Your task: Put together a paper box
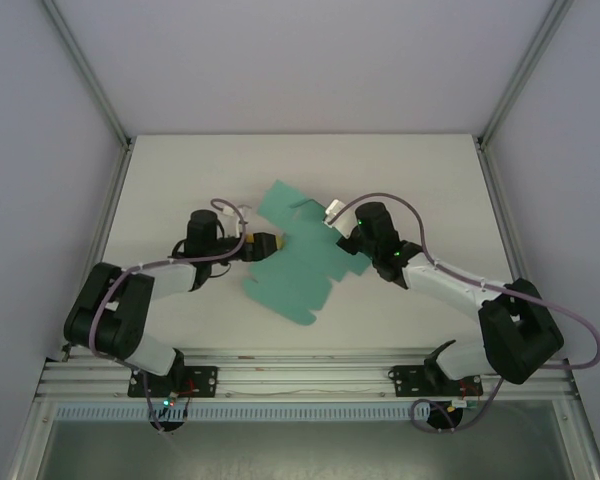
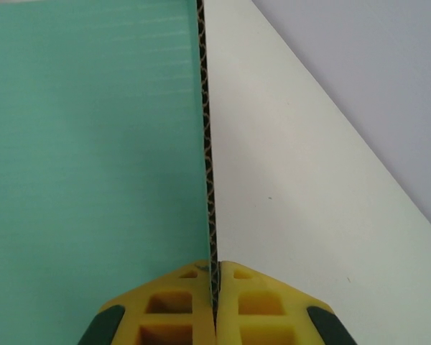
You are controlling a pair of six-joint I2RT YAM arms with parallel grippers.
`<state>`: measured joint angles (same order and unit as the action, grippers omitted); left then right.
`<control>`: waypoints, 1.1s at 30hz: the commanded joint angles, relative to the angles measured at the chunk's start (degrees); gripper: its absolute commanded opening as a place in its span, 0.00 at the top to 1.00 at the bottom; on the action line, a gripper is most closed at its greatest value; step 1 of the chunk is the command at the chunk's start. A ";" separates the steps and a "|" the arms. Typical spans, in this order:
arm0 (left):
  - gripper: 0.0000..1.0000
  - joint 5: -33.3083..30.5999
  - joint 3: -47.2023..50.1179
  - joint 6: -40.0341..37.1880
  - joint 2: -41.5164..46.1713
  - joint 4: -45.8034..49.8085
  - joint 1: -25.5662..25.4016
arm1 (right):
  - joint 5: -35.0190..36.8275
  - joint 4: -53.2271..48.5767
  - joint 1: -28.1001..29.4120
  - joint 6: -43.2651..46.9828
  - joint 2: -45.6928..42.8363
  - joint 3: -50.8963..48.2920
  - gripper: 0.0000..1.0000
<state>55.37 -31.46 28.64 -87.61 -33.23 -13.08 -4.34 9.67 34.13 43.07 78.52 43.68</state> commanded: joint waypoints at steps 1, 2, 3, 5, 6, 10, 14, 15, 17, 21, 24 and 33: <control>0.15 3.61 -1.89 2.42 -2.87 -7.11 -0.54 | -1.36 3.77 0.59 -2.82 0.43 1.47 1.00; 0.17 3.53 -2.25 2.65 -3.78 -7.45 -0.60 | -1.61 3.93 0.68 -2.91 0.33 1.41 1.00; 0.20 3.65 -2.78 2.70 -4.76 -7.65 -0.66 | -2.47 3.91 0.67 -3.09 0.24 1.32 1.00; 0.23 4.92 -3.53 -0.28 -6.44 -9.67 -0.77 | -4.74 3.19 0.68 -3.08 0.01 1.32 1.00; 0.26 5.80 -4.04 4.75 -7.48 -11.00 -0.82 | -5.78 2.90 0.68 -3.07 0.06 1.39 1.00; 0.42 8.70 -5.35 7.22 -9.82 -16.02 -0.87 | -7.12 2.39 0.66 -2.73 0.63 1.57 1.00; 0.55 10.19 -4.88 7.50 -10.60 -19.17 -0.99 | -8.30 1.78 0.60 -2.56 0.43 1.84 1.00; 0.59 10.57 -4.84 7.12 -10.78 -19.12 -1.07 | -8.67 1.49 0.59 -2.49 0.32 2.06 1.00; 0.68 11.06 -4.84 6.60 -11.10 -18.83 -1.26 | -9.66 0.50 0.64 -2.24 0.02 2.67 1.00; 0.75 11.64 -4.90 5.67 -11.35 -17.83 -1.46 | -10.75 -0.64 0.53 -1.94 -0.55 3.20 1.00; 0.83 10.26 -5.55 5.24 -10.84 -15.64 -1.57 | -12.00 -2.29 0.57 -1.38 -0.80 3.83 1.00; 0.98 -2.88 -9.50 6.49 -9.10 1.72 -2.70 | -2.86 -12.73 6.70 7.50 -1.04 7.66 1.00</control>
<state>57.98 -39.00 34.61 -98.45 -34.87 -13.91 -4.23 -0.08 35.22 46.83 78.67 48.95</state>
